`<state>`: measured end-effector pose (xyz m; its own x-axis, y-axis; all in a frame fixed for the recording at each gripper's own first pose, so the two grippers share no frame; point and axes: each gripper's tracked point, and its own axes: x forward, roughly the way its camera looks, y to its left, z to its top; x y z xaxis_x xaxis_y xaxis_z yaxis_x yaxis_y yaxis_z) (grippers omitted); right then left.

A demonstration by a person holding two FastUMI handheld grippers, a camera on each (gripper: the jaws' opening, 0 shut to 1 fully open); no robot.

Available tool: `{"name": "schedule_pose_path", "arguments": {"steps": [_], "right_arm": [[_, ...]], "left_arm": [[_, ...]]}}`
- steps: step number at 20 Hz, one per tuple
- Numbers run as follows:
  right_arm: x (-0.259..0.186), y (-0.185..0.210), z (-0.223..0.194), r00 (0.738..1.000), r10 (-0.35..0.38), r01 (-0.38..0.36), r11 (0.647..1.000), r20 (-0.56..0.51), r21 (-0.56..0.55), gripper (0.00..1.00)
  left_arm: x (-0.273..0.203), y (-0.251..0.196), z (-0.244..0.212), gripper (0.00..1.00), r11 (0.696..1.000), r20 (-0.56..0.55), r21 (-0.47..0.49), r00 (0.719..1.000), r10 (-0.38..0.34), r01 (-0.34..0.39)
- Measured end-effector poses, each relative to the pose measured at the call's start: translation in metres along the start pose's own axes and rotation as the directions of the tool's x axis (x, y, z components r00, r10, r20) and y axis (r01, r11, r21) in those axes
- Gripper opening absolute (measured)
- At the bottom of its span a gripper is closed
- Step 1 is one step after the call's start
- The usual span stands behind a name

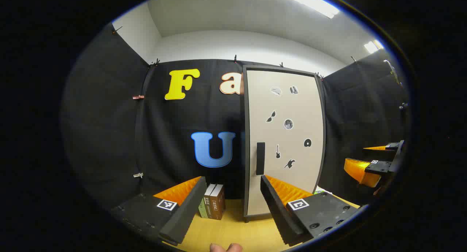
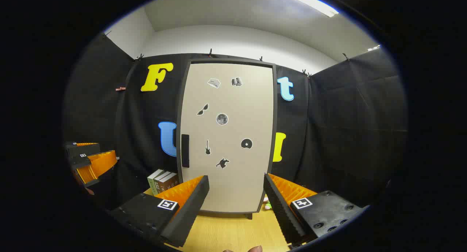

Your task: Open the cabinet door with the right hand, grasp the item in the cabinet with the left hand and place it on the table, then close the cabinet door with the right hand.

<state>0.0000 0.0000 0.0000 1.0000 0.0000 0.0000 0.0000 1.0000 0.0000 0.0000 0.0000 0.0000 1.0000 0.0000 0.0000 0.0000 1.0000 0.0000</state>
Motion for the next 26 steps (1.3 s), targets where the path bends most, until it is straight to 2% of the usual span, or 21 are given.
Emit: {"name": "schedule_pose_path", "arguments": {"steps": [20,26], "right_arm": [[-0.007,0.013,0.003,1.0,-0.006,0.006,1.0,0.003,-0.02,0.97],[0.007,0.04,0.002,0.999,0.033,-0.032,0.999,0.013,-0.021,0.97]], "left_arm": [[-0.005,0.01,0.001,0.94,1.0,0.004,0.007,1.0,-0.007,0.007],[-0.001,0.031,-0.004,0.94,1.0,0.004,0.017,1.0,0.009,-0.009]]}}
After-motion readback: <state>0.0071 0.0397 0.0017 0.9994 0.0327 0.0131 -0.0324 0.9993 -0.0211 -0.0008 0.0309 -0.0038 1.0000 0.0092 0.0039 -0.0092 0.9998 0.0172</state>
